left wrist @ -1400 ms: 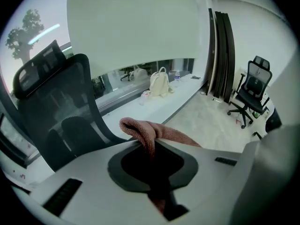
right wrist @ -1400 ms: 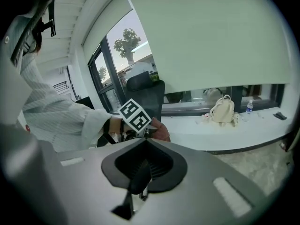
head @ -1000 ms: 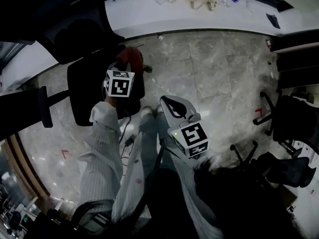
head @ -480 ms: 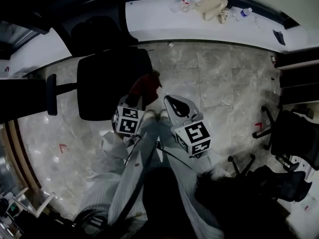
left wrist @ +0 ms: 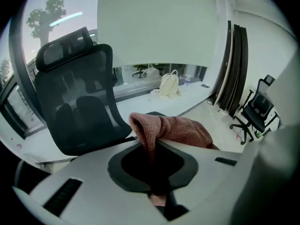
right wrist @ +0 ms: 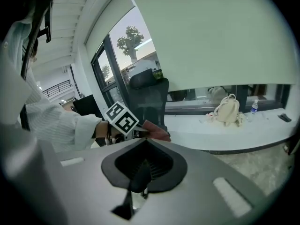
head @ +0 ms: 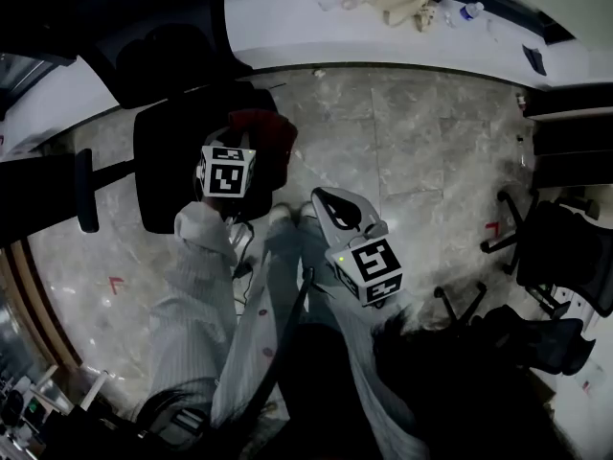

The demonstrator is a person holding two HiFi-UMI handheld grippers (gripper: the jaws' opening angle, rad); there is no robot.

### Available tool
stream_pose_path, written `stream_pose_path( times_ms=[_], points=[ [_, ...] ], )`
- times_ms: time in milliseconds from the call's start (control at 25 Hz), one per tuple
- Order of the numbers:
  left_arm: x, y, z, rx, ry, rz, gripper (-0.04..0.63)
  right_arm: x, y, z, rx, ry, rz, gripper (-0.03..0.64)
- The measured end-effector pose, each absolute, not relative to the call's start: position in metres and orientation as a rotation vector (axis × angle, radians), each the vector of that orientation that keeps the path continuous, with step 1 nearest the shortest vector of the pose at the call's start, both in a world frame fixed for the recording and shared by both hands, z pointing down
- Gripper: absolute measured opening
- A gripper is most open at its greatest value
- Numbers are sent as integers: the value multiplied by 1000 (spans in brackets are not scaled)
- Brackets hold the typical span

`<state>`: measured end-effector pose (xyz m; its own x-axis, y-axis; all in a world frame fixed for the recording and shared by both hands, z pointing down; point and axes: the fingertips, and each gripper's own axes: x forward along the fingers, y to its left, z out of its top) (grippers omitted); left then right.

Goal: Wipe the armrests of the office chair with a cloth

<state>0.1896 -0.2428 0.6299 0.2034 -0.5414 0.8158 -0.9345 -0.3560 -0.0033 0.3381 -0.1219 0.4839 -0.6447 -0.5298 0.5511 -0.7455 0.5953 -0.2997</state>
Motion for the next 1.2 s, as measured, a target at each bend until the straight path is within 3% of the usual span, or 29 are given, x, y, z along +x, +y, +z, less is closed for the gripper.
stream_pose_path(
  times_ms=[440, 1200],
  points=[
    [184, -314, 638, 1966, -1477, 1082, 32, 370, -138, 500, 1094, -2354, 775, 2],
    [224, -121, 606, 2090, -1222, 1159, 32, 330, -112, 440, 1025, -2508, 607, 2]
  ],
)
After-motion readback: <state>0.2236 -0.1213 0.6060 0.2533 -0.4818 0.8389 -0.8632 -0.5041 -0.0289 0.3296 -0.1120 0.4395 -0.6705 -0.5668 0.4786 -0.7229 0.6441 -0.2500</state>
